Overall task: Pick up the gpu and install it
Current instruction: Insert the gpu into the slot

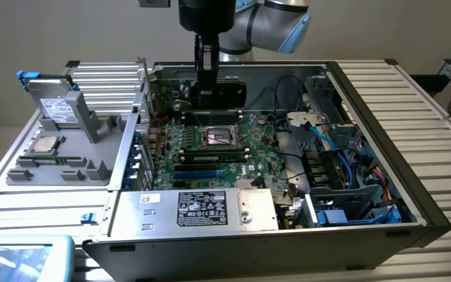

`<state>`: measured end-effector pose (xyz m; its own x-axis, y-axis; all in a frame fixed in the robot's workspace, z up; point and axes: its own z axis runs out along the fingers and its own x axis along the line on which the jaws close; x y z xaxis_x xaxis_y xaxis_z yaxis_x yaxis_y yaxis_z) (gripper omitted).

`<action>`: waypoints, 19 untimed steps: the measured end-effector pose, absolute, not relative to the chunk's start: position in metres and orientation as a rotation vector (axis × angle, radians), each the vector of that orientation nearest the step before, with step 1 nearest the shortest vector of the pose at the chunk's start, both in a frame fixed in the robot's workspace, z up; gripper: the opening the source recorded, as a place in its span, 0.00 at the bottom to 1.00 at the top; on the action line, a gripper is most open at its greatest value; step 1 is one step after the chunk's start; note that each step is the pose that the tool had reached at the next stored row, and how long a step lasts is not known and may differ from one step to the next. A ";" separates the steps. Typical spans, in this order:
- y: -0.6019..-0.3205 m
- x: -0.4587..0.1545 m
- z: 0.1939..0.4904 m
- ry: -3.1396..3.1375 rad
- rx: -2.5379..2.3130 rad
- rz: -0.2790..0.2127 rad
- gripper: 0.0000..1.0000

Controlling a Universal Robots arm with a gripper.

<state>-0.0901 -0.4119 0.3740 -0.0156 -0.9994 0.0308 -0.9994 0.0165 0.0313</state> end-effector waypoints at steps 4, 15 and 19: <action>-0.413 -0.091 0.367 -2.208 2.173 -0.001 0.29; -0.427 -0.094 0.348 -2.207 2.172 -0.003 0.29; -0.428 -0.094 0.340 -2.205 2.170 -0.006 0.29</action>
